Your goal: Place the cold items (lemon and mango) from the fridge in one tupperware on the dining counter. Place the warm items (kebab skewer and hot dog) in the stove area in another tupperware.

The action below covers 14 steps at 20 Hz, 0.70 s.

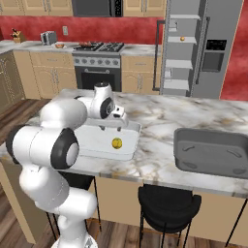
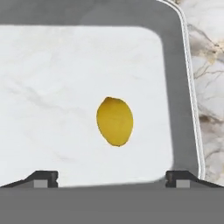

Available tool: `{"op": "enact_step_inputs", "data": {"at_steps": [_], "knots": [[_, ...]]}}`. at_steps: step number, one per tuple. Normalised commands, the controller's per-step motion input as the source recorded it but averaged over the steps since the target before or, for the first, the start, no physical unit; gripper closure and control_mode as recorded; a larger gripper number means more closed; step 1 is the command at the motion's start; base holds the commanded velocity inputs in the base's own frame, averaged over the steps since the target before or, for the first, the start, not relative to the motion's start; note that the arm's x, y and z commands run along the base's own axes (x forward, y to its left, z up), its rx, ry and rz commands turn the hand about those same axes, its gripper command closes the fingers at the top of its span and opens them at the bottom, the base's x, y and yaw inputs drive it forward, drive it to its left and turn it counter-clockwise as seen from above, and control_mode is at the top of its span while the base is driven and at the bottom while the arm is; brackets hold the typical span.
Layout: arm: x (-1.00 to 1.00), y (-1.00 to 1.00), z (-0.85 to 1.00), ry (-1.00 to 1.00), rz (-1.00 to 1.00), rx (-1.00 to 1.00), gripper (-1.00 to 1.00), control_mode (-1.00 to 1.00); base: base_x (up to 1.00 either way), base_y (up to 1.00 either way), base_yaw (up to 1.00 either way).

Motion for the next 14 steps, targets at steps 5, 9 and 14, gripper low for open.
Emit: {"op": "enact_step_inputs", "data": {"at_steps": [5,9,14], "knots": [[-1.00,0.17,0.75,0.00,-0.08,0.11,-1.00,-1.00,0.00,0.00,0.00],[-1.00,0.10,0.40,0.01,-0.07,0.06,-1.00,-1.00,0.00,0.00,0.00],[-1.00,0.11,0.06,0.04,-0.03,0.00,-1.00,-1.00,0.00,0.00,0.00]]}}
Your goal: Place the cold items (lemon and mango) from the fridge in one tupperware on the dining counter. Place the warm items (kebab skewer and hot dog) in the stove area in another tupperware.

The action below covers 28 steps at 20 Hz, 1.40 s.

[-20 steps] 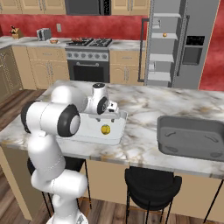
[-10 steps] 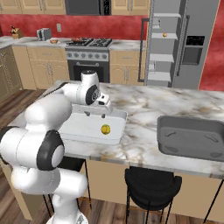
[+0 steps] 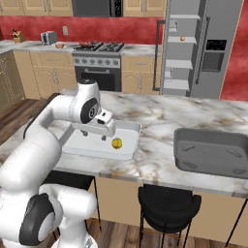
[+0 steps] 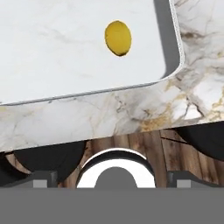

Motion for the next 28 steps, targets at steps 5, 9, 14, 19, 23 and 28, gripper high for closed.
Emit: {"op": "enact_step_inputs", "data": {"at_steps": [5,9,14,19,23,28], "knots": [[-1.00,0.07,-0.18,0.01,0.01,0.00,-1.00,-1.00,0.00,0.00,0.00],[-0.53,0.04,-0.36,0.00,0.10,0.00,-1.00,-1.00,0.00,0.00,0.00],[0.10,0.06,-0.01,0.10,0.07,-0.01,-1.00,-1.00,0.00,0.00,0.00],[0.00,0.04,0.00,0.00,0.00,0.00,-1.00,-1.00,0.00,0.00,0.00],[-0.04,0.00,0.00,0.00,0.00,0.00,-1.00,-1.00,0.00,0.00,0.00],[-0.10,0.00,0.00,0.00,0.00,0.00,-1.00,-1.00,0.00,0.00,0.00]]}}
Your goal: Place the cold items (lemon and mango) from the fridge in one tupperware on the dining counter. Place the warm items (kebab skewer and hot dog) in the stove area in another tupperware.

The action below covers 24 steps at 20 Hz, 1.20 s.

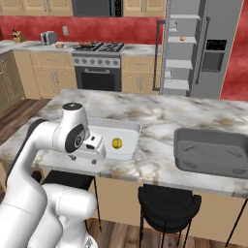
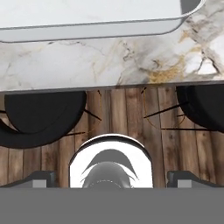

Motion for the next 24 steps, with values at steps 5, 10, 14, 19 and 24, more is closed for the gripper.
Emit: {"op": "enact_step_inputs", "data": {"at_steps": [5,10,14,19,24], "knots": [[-0.11,0.01,-0.01,0.00,0.00,0.00,-1.00,1.00,-0.56,0.09,-0.03],[0.00,0.00,0.00,0.00,0.00,0.00,-1.00,1.00,-0.83,0.88,-0.13],[0.00,0.00,0.00,0.00,0.00,0.00,-1.00,1.00,-0.52,1.00,-0.08],[0.00,0.00,0.00,0.00,0.00,0.00,-1.00,1.00,-0.28,1.00,0.09],[0.00,0.00,0.00,0.00,0.00,0.00,-1.00,1.00,0.42,1.00,0.01]]}}
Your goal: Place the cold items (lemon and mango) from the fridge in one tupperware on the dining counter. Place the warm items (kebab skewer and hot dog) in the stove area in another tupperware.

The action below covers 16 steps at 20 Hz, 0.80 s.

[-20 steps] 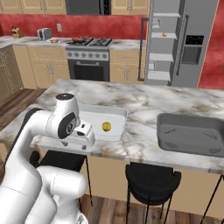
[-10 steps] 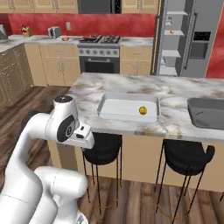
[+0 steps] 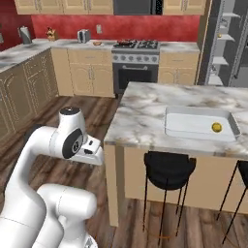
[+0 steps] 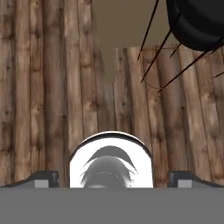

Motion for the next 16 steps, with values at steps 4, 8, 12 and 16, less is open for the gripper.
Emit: {"op": "enact_step_inputs", "data": {"at_steps": [4,8,12,16], "knots": [[0.00,0.00,0.00,0.00,0.00,0.00,-1.00,1.00,0.97,1.00,0.00],[0.00,0.00,0.00,0.00,0.00,0.00,-1.00,1.00,1.00,1.00,-0.03],[0.00,0.00,0.00,0.00,0.00,0.00,-1.00,1.00,1.00,1.00,-0.22],[0.00,0.00,0.00,0.00,0.00,0.00,-1.00,1.00,1.00,1.00,-0.30]]}}
